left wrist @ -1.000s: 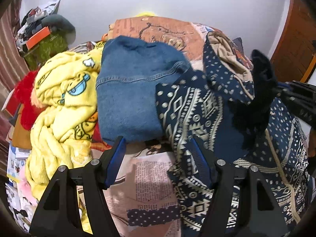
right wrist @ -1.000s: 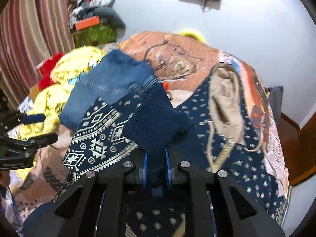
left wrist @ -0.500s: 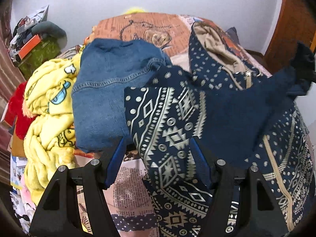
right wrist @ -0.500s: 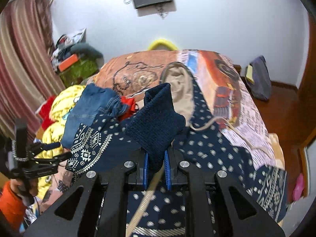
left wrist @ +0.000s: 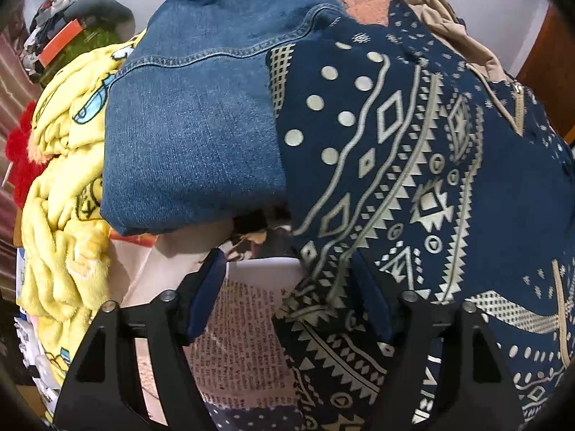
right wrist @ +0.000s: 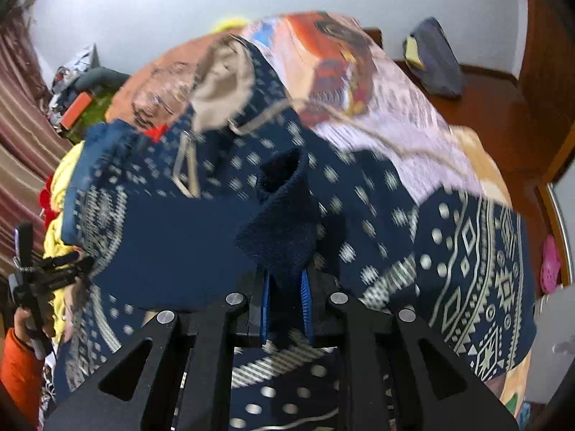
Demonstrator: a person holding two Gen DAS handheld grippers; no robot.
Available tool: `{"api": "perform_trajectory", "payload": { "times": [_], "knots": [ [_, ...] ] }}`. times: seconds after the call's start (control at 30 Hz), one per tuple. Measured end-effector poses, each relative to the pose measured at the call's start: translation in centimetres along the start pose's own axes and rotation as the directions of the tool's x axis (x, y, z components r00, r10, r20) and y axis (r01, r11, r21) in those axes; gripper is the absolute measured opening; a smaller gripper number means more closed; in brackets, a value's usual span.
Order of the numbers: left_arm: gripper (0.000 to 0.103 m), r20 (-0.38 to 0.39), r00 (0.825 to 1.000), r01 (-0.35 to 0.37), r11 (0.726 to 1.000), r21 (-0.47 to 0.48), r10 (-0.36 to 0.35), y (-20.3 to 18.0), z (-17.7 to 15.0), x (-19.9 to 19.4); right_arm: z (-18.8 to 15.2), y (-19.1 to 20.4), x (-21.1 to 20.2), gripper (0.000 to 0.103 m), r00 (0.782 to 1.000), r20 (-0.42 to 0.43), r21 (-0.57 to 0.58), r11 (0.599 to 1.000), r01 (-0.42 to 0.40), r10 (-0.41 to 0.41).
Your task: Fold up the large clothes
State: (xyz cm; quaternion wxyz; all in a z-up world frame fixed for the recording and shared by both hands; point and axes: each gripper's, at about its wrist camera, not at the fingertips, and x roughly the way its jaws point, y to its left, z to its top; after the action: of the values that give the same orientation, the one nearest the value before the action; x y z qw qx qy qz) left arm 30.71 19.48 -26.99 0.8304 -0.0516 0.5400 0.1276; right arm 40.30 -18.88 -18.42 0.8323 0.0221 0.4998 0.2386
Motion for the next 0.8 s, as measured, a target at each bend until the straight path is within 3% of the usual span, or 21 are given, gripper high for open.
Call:
{"api": "perform_trajectory", "payload": {
  "times": [0.1, 0.17, 0.33, 0.43, 0.67, 0.8],
  "knots": [
    [0.08, 0.009, 1.0, -0.021, 1.0, 0.012, 0.02, 0.0, -0.2, 0.3, -0.6, -1.3, 0.4, 0.015, 0.999, -0.017, 0.018, 0.999, 0.042, -0.042],
    [0.084, 0.02, 0.999, -0.039, 0.999, 0.021, 0.039, -0.2, -0.2, 0.5, -0.7, -2.3, 0.3, 0.023, 0.998, -0.028, 0.039, 0.998, 0.056, -0.055],
    [0.085, 0.025, 0.998, -0.057, 0.998, 0.032, 0.056, -0.2, -0.2, 0.6, -1.0, -4.3, -0.8, 0.029, 0.997, -0.044, 0.086, 0.994, 0.068, -0.064],
    [0.085, 0.019, 0.997, -0.075, 0.996, 0.056, 0.074, -0.3, -1.0, -0.2, -1.2, -4.6, -1.9, 0.043, 0.993, -0.048, 0.084, 0.99, 0.109, -0.105],
    [0.085, 0.086, 0.994, -0.077, 0.988, 0.136, 0.066, -1.6, -1.0, -4.8, -1.6, -5.0, -6.9, 0.074, 0.986, 0.049, 0.08, 0.985, 0.153, -0.158],
    [0.085, 0.164, 0.986, -0.039, 0.985, 0.166, 0.011, -3.7, 0.1, -8.4, -1.8, -6.5, -9.7, 0.079, 0.983, 0.105, 0.165, 0.978, 0.13, -0.148]
  ]
}}
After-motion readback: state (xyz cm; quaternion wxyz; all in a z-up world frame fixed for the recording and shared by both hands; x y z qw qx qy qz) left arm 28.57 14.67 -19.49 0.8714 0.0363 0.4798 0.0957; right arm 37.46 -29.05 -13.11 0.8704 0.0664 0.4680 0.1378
